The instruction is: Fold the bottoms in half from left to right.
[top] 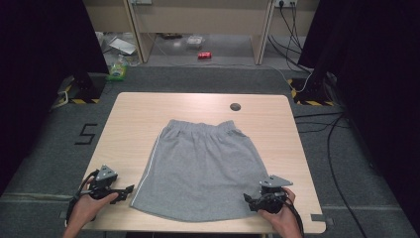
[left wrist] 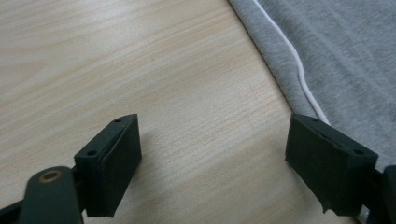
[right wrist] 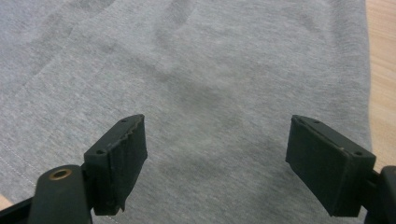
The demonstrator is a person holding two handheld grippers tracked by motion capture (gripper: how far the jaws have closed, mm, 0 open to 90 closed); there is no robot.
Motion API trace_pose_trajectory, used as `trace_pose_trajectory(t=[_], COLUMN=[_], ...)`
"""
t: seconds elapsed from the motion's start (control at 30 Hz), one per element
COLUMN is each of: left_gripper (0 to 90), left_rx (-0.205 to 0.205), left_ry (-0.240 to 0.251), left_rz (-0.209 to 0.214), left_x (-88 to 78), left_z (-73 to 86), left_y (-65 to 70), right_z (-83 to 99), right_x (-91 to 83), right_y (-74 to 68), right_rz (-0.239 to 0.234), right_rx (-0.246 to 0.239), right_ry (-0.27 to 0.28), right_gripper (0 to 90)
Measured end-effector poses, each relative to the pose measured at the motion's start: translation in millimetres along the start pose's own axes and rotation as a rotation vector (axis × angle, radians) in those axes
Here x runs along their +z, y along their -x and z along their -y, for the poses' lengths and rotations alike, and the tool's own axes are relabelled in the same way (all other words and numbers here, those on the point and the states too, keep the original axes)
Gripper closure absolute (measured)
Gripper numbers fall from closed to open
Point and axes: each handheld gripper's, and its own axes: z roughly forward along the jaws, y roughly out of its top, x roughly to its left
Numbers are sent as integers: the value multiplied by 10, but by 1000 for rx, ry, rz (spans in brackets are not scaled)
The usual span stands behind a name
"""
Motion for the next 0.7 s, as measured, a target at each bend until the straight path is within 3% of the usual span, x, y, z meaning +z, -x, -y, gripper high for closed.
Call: trace_pose_trajectory(t=[0.57,0.7], left_gripper=[183,221], left_rx=[-7,-17], left_ry=[-11,1], left_rz=[-5,4], left_x=[2,6], left_z=[-23,-45], left_y=[-1,-25], right_z=[-8,-14], right_x=[6,10], right_y=[-22,-37], right_rz=[-5,-11], right_rx=[-7,-4], right_ry=[2,0], right_gripper=[205,205])
